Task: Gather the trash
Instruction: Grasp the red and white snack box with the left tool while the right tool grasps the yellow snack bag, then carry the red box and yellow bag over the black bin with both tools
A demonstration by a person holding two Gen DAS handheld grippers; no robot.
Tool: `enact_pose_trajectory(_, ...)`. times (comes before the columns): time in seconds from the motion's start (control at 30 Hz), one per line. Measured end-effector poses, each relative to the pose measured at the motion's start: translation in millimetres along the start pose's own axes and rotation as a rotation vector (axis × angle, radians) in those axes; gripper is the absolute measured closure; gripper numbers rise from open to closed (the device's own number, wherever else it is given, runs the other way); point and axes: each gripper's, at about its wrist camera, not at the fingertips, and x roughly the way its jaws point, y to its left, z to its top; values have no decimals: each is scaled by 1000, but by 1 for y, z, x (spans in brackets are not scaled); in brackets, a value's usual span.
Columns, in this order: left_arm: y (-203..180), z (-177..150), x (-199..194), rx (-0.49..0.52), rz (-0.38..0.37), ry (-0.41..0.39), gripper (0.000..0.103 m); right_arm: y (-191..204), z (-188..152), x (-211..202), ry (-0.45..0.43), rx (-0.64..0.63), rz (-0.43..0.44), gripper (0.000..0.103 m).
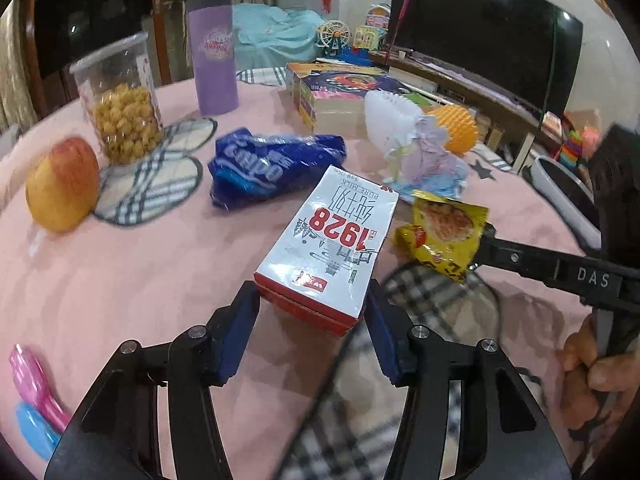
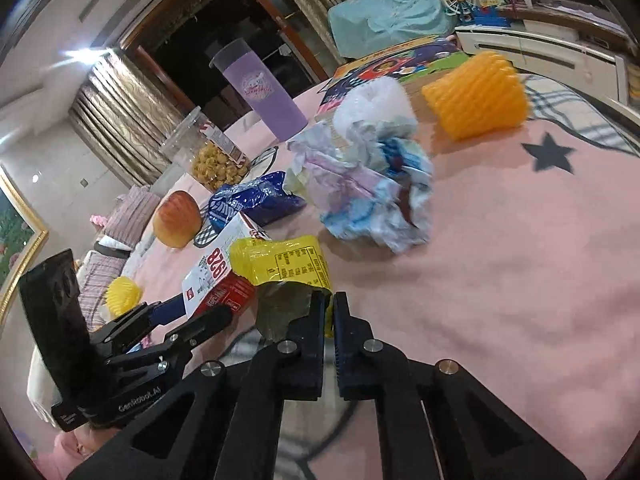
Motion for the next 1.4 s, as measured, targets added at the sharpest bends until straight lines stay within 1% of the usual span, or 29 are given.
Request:
enact_pose_trajectory(0.17, -17, -14, -17, -62, -45, -17, 50, -15, -14, -38, -43, 24, -14, 99)
enact_pose_trajectory(0.3, -44, -21, -24, -84, -115, -17, 50, -30, -24, -72, -90, 44, -46, 99)
enact_pose_trajectory(0.5, -95, -25, -26, -24, -172, -4, 50, -53, -33, -112, -146, 74, -102, 99)
enact_pose_trajectory(0.7, -141, -23, -27, 47, -205, 0, 50, -80, -42, -150, -198, 132, -139, 99)
enact_pose_trajectory(1.0, -189, -17, -25, 106, -247, 6, 50, -114, -53, -190, -237, 177, -191, 99)
enact_pose_trajectory(1.13, -203, -14, -23, 125, -264, 11, 50, -122, -54, -203, -261, 191, -204, 99)
enact_pose_trajectory(1.4, -235, 0, -19, 175, -289, 14, 50, -136, -46, -224, -314, 199, -239, 99)
